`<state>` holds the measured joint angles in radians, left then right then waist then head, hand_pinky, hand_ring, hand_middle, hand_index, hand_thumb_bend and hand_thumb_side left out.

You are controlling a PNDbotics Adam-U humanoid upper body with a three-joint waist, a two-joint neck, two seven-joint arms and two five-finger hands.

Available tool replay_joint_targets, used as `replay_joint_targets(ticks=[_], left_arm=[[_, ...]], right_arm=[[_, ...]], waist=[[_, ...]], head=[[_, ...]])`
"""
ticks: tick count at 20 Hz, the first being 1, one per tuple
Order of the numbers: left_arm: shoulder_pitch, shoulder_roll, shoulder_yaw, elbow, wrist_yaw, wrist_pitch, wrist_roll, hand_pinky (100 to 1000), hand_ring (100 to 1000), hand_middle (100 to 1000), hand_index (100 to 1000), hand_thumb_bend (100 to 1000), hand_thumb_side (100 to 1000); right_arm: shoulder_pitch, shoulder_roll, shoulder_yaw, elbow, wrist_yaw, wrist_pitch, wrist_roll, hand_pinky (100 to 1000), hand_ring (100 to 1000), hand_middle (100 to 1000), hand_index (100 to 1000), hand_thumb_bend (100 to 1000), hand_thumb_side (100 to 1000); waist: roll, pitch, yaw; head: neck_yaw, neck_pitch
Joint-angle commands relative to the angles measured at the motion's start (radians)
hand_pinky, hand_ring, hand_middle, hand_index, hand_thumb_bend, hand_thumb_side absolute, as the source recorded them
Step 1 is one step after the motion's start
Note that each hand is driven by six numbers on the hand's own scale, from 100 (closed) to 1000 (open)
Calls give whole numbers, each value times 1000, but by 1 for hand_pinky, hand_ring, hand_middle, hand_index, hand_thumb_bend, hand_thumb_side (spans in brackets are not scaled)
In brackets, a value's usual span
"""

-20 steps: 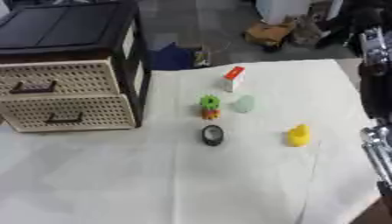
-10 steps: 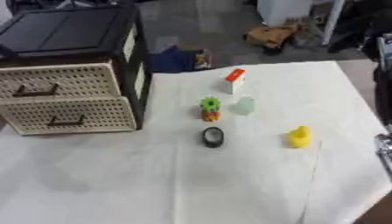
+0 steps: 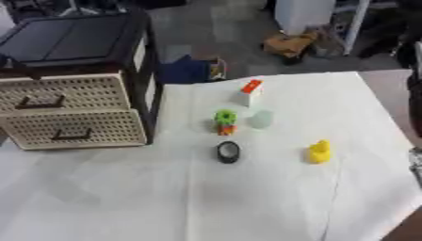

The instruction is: Pick up objects from table and place into drawer.

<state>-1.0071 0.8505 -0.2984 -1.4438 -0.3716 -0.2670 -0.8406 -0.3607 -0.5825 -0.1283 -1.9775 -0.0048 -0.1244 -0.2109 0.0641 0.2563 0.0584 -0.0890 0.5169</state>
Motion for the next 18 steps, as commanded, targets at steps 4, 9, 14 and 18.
replay_joint_targets(ticks=[4,9,14,18], left_arm=[[-13,13,7,17,-43,-85,-66,100,100,100,909,851,1000],[-1,9,10,31,-80,-84,-66,100,100,100,928,856,1000],[11,5,8,42,-136,-82,-66,100,100,100,950,869,1000],[14,0,11,46,-167,-81,-66,100,100,100,945,857,1000]], right_arm=[[-13,-13,-3,-22,-12,0,-1,657,534,587,928,100,1000],[-13,-11,-4,-22,-13,0,1,656,532,585,928,100,1000],[-14,-10,-6,-22,-13,0,2,655,531,583,929,100,1000],[-15,-10,-6,-22,-13,0,4,655,530,583,929,100,1000]], waist=[[-5,-17,-3],[-5,-13,-5],[-6,-6,-11],[-6,-1,-12]], head=[[5,-12],[5,-15],[6,-19],[7,-22]])
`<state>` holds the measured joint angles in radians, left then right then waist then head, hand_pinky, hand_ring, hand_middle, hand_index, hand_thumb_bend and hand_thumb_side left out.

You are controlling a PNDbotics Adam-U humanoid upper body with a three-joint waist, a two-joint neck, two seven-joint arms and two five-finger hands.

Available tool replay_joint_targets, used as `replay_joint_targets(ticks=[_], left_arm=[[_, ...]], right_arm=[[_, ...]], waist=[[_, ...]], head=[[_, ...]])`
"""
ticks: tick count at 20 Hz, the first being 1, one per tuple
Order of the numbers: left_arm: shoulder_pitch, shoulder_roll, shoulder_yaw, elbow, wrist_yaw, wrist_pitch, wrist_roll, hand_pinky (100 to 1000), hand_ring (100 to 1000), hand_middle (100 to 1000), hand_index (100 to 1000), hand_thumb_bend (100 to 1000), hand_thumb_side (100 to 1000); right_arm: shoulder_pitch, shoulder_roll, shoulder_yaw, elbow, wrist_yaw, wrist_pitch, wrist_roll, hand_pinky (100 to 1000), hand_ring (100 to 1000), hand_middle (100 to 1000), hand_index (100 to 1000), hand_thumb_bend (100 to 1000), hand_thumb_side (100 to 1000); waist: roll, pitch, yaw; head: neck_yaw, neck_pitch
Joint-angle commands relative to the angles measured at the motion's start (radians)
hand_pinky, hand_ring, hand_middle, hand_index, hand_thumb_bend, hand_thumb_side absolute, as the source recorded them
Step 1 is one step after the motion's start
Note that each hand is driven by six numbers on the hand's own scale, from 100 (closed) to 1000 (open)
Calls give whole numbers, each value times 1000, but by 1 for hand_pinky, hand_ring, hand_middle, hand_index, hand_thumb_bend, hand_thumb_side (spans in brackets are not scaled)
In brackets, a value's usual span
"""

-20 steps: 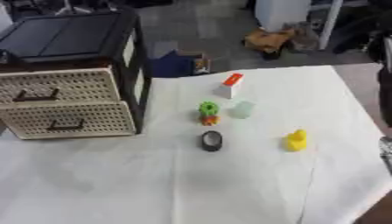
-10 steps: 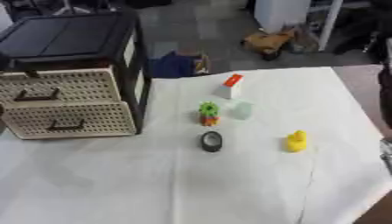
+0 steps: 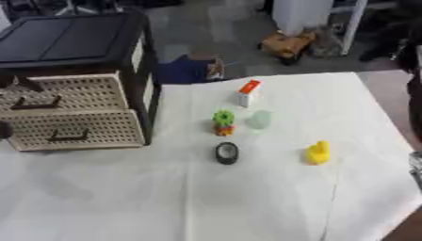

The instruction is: Pick up objects from table and place into drawer.

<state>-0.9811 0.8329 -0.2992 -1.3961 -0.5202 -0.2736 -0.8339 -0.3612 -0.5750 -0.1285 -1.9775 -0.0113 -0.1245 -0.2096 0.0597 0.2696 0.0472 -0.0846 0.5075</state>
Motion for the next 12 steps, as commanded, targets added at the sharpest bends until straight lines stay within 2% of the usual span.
replay_joint_targets(ticks=[1,12], left_arm=[[-11,17,13,-1,-25,-73,-73,100,100,100,945,856,1000],[-7,12,33,4,-105,-49,-70,100,100,100,948,759,1000]], right_arm=[[-15,-17,-6,-22,-7,0,3,655,530,583,929,100,1000],[-17,-18,-8,-22,-6,0,7,655,527,580,931,100,1000]], waist=[[-2,-13,-2],[1,3,-7]], head=[[2,-14],[5,-22]])
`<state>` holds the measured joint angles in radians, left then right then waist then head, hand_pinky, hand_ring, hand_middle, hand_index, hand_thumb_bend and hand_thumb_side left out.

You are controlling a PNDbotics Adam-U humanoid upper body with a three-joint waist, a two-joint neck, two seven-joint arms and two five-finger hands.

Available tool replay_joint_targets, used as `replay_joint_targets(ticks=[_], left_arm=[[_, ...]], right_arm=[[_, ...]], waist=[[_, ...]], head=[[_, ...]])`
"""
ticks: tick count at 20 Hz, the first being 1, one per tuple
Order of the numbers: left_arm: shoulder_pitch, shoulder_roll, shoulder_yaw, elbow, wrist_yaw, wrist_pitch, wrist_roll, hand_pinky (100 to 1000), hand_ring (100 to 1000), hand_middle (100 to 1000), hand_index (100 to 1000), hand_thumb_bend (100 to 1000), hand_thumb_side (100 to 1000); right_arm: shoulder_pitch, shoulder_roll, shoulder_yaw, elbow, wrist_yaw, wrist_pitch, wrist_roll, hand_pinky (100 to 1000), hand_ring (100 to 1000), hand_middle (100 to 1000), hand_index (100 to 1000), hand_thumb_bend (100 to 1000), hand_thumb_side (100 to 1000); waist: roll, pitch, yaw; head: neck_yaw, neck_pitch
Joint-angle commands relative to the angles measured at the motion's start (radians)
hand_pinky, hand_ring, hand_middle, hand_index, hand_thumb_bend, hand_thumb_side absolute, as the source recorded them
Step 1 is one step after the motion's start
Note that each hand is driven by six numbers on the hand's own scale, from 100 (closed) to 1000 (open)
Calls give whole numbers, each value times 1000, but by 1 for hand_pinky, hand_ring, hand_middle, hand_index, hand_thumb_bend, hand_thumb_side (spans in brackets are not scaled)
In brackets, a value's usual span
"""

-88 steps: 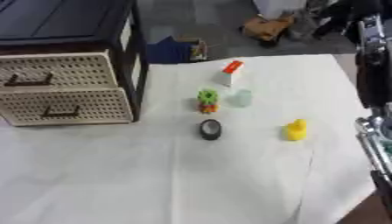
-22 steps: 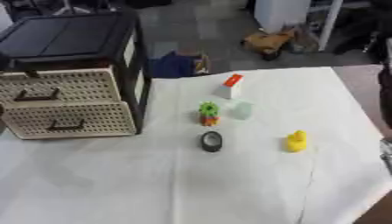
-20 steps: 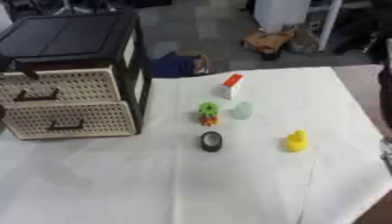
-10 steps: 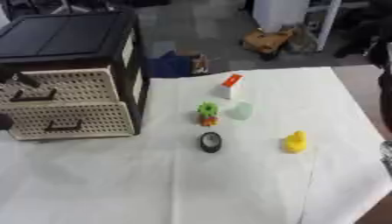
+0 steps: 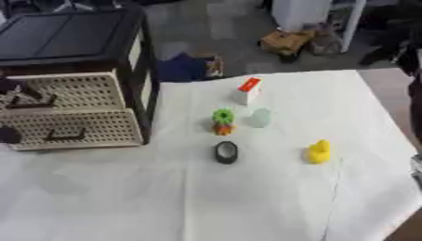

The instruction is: Pick up objects from table and place into drawer.

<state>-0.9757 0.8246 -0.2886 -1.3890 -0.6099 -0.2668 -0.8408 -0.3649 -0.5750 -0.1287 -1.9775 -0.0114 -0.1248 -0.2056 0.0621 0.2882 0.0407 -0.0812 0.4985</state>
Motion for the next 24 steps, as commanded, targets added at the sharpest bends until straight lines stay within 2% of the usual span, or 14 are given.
replay_joint_targets(ticks=[1,10,24], left_arm=[[-13,20,24,-3,-20,-51,-60,100,100,100,943,752,1000],[-6,19,35,12,-63,-13,-20,100,100,100,921,720,1000],[-4,-3,16,27,-102,-16,-22,100,100,100,929,726,1000]], right_arm=[[-13,-18,-8,-22,-6,1,3,655,527,580,931,100,1000],[-12,-16,-10,-22,-4,2,6,654,525,576,932,100,1000],[-14,-11,-14,-22,-5,5,9,654,524,571,934,100,1000]], waist=[[-1,-14,0],[1,-5,-2],[5,9,-9]], head=[[2,-14],[5,-24],[14,-33]])
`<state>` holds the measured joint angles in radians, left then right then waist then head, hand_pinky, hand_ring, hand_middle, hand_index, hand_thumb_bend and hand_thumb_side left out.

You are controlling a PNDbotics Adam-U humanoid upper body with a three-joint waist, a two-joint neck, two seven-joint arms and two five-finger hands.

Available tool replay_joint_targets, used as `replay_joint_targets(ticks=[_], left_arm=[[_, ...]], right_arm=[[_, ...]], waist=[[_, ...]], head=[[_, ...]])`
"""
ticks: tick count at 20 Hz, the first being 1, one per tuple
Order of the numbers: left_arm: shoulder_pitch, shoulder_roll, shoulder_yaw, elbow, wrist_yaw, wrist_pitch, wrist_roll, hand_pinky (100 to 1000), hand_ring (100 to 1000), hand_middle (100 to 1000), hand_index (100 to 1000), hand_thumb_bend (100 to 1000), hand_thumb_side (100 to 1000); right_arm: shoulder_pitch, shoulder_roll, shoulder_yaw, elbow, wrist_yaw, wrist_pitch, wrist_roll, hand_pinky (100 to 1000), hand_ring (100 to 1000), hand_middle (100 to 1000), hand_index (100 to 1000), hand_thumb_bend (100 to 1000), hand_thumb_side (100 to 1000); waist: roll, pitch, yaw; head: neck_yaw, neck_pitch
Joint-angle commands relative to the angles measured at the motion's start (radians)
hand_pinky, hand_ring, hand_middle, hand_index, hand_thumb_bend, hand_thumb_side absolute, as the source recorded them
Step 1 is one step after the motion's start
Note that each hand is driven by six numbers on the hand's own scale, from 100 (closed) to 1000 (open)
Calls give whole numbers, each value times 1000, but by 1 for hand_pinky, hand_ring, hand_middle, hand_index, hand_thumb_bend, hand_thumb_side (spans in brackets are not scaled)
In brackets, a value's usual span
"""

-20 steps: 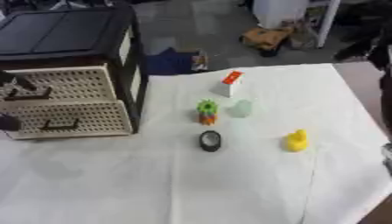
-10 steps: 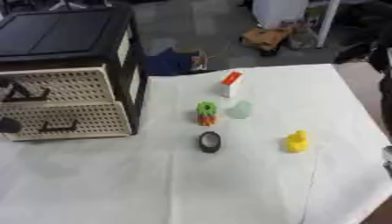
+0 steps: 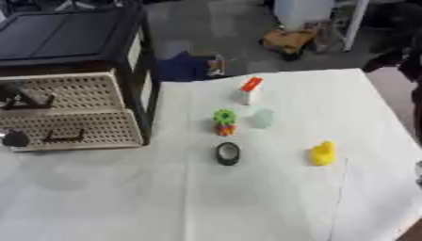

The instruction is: Pick up objects from table and place into drawer.

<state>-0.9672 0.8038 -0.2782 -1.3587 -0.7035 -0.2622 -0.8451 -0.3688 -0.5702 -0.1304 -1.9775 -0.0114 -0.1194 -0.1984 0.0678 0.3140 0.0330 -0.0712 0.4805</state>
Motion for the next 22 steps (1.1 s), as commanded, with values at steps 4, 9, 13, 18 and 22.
replay_joint_targets(ticks=[4,9,13,18,22], left_arm=[[-12,13,2,1,-16,-21,-20,100,100,100,919,724,1000],[-12,9,2,7,-29,-18,-17,100,100,100,870,708,1000],[-9,12,2,4,-28,-18,-12,100,100,100,833,693,1000],[4,26,3,-11,-18,-18,-7,100,100,100,819,683,1000],[21,43,2,-31,-8,-13,0,100,100,100,815,677,1000]], right_arm=[[-11,-15,-14,-22,-5,0,1,654,524,571,935,100,1000],[-11,-14,-15,-22,-5,0,0,656,525,571,934,100,1000],[-11,-13,-16,-22,-5,1,-1,656,525,571,934,100,1000],[-11,-11,-16,-22,-6,1,-2,657,527,571,934,100,1000],[-12,-9,-16,-22,-7,0,-3,658,528,571,933,100,1000]], waist=[[0,-14,-4],[0,-14,-5],[-1,-16,-4],[-2,-21,0],[-3,-23,2]], head=[[5,-15],[4,-16],[3,-12],[0,-10],[-2,-7]])
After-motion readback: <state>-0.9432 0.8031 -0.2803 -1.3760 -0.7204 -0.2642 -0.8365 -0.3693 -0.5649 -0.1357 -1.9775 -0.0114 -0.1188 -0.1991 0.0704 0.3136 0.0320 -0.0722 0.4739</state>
